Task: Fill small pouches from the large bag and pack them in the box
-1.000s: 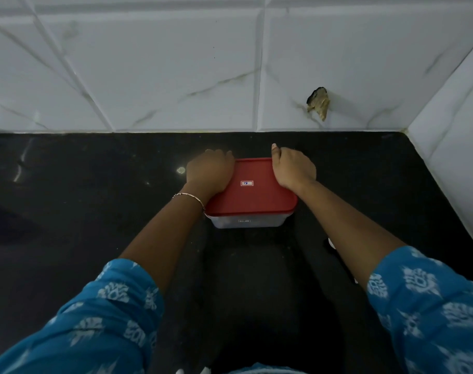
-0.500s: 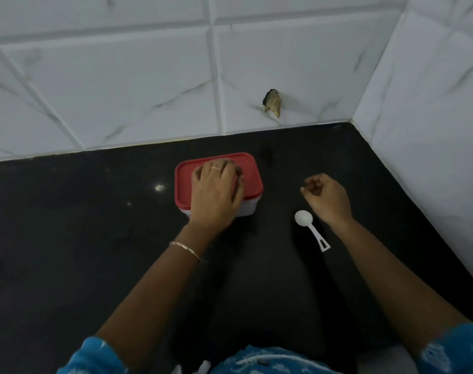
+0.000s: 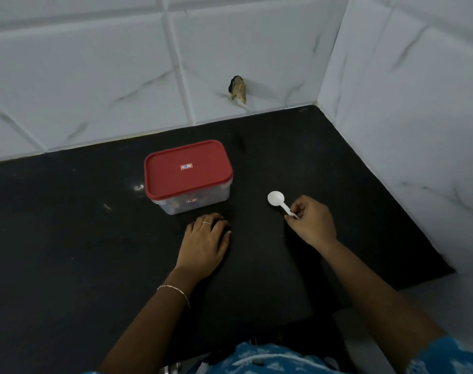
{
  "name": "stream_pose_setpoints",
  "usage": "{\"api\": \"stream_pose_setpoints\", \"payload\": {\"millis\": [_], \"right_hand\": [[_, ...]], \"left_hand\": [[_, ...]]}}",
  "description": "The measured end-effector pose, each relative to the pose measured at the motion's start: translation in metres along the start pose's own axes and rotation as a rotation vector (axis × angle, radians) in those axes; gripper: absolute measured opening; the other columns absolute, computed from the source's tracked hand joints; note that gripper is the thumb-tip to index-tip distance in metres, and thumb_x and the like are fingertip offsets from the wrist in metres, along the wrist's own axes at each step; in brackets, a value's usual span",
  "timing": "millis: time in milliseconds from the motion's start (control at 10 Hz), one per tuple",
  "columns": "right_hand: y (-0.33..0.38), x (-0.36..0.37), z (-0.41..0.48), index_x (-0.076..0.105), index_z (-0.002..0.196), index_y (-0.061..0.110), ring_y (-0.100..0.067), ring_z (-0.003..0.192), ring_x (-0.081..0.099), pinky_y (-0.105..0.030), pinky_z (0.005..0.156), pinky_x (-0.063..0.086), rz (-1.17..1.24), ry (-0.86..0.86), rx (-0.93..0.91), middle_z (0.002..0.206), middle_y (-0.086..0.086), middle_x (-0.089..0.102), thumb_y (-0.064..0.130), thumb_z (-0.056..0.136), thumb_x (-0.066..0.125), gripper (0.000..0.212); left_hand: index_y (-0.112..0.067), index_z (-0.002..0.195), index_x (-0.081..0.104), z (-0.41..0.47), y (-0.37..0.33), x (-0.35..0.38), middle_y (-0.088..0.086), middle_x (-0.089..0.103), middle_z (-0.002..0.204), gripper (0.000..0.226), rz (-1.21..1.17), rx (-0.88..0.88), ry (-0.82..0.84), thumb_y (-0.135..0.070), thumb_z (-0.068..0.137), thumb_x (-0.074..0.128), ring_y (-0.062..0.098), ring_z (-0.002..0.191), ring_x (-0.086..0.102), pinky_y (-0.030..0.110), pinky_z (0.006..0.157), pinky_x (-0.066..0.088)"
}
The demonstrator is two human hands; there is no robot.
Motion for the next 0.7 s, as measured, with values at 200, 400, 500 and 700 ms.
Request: {"api": "stream_pose_setpoints", "payload": {"millis": [200,400,500,700], "right_hand": [[0.028,0.013,0.010,0.059,0.073,0.022,-0.004,0.065,0.058,-0.016,0.055,0.039,0.052,0.011,-0.052,0.071,0.009,0.062,0.016,0.079,0.075,0.018],[0.063,0.041,0.027,0.059,0.076,0.020,-0.002,0.063,0.055,-0.013,0.052,0.036,0.054,0.035,-0.083,0.071,0.009,0.060,0.017,0.079,0.076,0.017],[0.069,0.050,0.031,0.059,0.077,0.018,-0.011,0.068,0.059,-0.015,0.052,0.035,0.044,0.018,-0.082,0.073,0.007,0.058,0.017,0.079,0.076,0.018],[0.084,0.048,0.029,0.058,0.084,0.019,-0.014,0.083,0.056,-0.025,0.061,0.040,-0.046,-0.044,-0.137,0.095,0.005,0.051,0.033,0.079,0.076,0.023]], "left_hand": [[-0.023,0.114,0.061,-0.006,0.003,-0.003,-0.001,0.056,0.127,0.035,-0.016,-0.047,0.010,-0.042,0.094,0.039,0.019,0.116,0.052,0.037,0.091,0.046],[-0.022,0.113,0.061,-0.009,0.015,-0.016,-0.002,0.055,0.126,0.030,0.007,-0.082,-0.010,-0.036,0.093,0.044,0.018,0.117,0.052,0.035,0.091,0.044],[-0.021,0.114,0.062,-0.009,0.021,-0.021,-0.002,0.055,0.127,0.025,0.007,-0.109,-0.023,-0.030,0.093,0.053,0.018,0.118,0.051,0.034,0.092,0.043],[-0.020,0.113,0.061,-0.010,0.025,-0.038,-0.002,0.056,0.119,0.024,-0.011,-0.140,-0.106,-0.026,0.090,0.058,0.018,0.107,0.055,0.033,0.085,0.045]]}}
Point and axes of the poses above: each hand's wrist, its own z-axis towards the middle knuckle, its own x-axis out of the palm, y = z × x, the point moved 10 cm from there along z, towards the middle knuckle
